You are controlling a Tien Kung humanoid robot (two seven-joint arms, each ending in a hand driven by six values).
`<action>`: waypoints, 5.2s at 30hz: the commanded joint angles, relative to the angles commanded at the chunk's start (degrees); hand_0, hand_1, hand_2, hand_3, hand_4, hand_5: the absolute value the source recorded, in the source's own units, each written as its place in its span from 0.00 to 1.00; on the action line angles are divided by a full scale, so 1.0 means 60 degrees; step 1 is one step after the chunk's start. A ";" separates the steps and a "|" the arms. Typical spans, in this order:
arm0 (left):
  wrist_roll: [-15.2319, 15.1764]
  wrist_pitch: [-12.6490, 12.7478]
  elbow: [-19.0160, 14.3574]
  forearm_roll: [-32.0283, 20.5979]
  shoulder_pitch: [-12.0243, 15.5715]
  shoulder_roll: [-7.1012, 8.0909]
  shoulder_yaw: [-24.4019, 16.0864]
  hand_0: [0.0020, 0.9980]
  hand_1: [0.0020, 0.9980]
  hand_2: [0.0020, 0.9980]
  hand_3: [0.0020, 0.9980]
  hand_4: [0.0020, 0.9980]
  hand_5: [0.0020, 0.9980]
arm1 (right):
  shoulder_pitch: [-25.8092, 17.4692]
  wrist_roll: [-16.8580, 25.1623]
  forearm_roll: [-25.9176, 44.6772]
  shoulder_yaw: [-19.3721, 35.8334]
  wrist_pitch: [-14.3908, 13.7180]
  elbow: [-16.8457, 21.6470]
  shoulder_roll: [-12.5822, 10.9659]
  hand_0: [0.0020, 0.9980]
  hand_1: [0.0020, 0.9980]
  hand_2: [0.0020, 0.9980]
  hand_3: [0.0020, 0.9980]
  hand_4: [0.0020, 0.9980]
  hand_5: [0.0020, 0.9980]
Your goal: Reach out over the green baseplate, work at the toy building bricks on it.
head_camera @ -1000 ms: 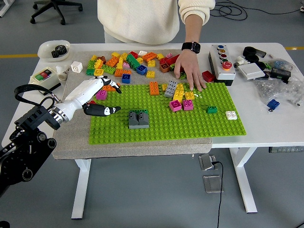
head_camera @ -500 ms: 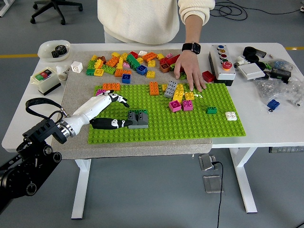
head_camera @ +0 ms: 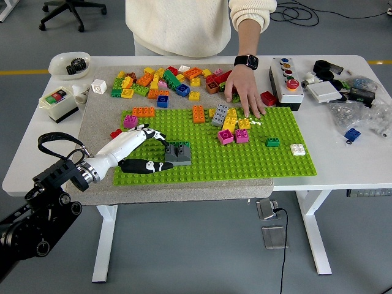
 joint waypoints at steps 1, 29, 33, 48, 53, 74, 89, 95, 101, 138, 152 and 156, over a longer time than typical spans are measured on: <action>0.0002 0.0005 0.0004 -0.0010 0.0003 -0.0011 0.0018 1.00 0.91 0.86 0.69 1.00 0.86 | 0.0004 0.0001 0.0005 -0.0001 -0.0001 0.0000 0.0000 0.74 0.65 0.68 0.61 0.83 0.52; 0.0004 0.0000 0.0293 -0.0054 -0.0090 -0.0021 0.0156 1.00 0.91 0.85 0.69 1.00 0.85 | 0.0015 0.0000 0.0055 0.0012 -0.0007 0.0000 -0.0011 0.74 0.65 0.68 0.62 0.83 0.52; 0.0022 -0.0004 0.0314 -0.0049 -0.0085 -0.0037 0.0189 1.00 0.91 0.85 0.69 1.00 0.85 | 0.0010 0.0001 0.0049 0.0016 -0.0007 0.0000 -0.0014 0.74 0.65 0.68 0.62 0.83 0.52; 0.0054 0.0011 0.0337 0.0163 -0.0057 -0.0038 0.0235 1.00 0.91 0.85 0.68 1.00 0.85 | 0.0017 -0.0002 0.0089 0.0013 -0.0020 0.0000 -0.0011 0.74 0.65 0.68 0.62 0.83 0.53; 0.0060 0.0016 0.0380 0.0182 -0.0047 -0.0045 0.0240 1.00 0.91 0.85 0.68 1.00 0.84 | 0.0012 -0.0003 0.0103 0.0007 -0.0021 0.0000 -0.0007 0.74 0.65 0.68 0.62 0.83 0.53; 0.0099 -0.0003 0.0499 0.0210 -0.0063 -0.0054 0.0465 1.00 0.90 0.85 0.68 1.00 0.84 | -0.0010 -0.0009 0.0101 -0.0028 -0.0025 0.0000 -0.0003 0.74 0.65 0.68 0.62 0.83 0.52; 0.0074 -0.0085 0.0071 -0.0408 -0.0049 -0.0009 0.0046 1.00 0.90 0.85 0.67 1.00 0.83 | -0.0013 -0.0007 0.0108 -0.0020 -0.0027 0.0000 -0.0004 0.74 0.65 0.68 0.62 0.83 0.52; 0.0079 -0.0117 -0.0324 -0.0755 -0.0090 0.0025 -0.0292 1.00 0.90 0.84 0.67 1.00 0.83 | -0.0010 -0.0009 0.0118 -0.0005 -0.0027 0.0000 -0.0003 0.74 0.65 0.68 0.62 0.83 0.53; 0.0245 -0.0075 -0.0666 -0.0903 -0.0090 -0.0004 -0.0496 1.00 0.89 0.83 0.68 1.00 0.82 | 0.0010 -0.0001 0.0126 0.0016 -0.0030 0.0000 -0.0016 0.74 0.65 0.68 0.62 0.83 0.53; 0.1447 -0.2138 -0.3048 -0.0683 0.0918 -0.0556 -0.2770 0.96 0.91 0.87 0.89 1.00 0.43 | 0.0193 0.0027 -0.0027 0.0101 -0.0287 0.0000 -0.0012 0.74 0.64 0.68 0.62 0.83 0.53; 0.1638 -0.2024 -0.3324 -0.3843 0.1257 -0.0311 -0.2400 0.95 0.93 0.89 0.92 1.00 0.53 | 0.0286 0.0007 -0.0166 -0.0017 -0.0361 0.0000 0.0020 0.74 0.64 0.68 0.61 0.82 0.53; 0.1645 -0.1973 -0.3214 -0.5330 0.1262 0.0013 -0.2040 0.95 0.93 0.89 0.92 1.00 0.53 | 0.0285 -0.0011 -0.0166 0.0036 -0.0392 0.0000 -0.0010 0.74 0.64 0.68 0.61 0.82 0.53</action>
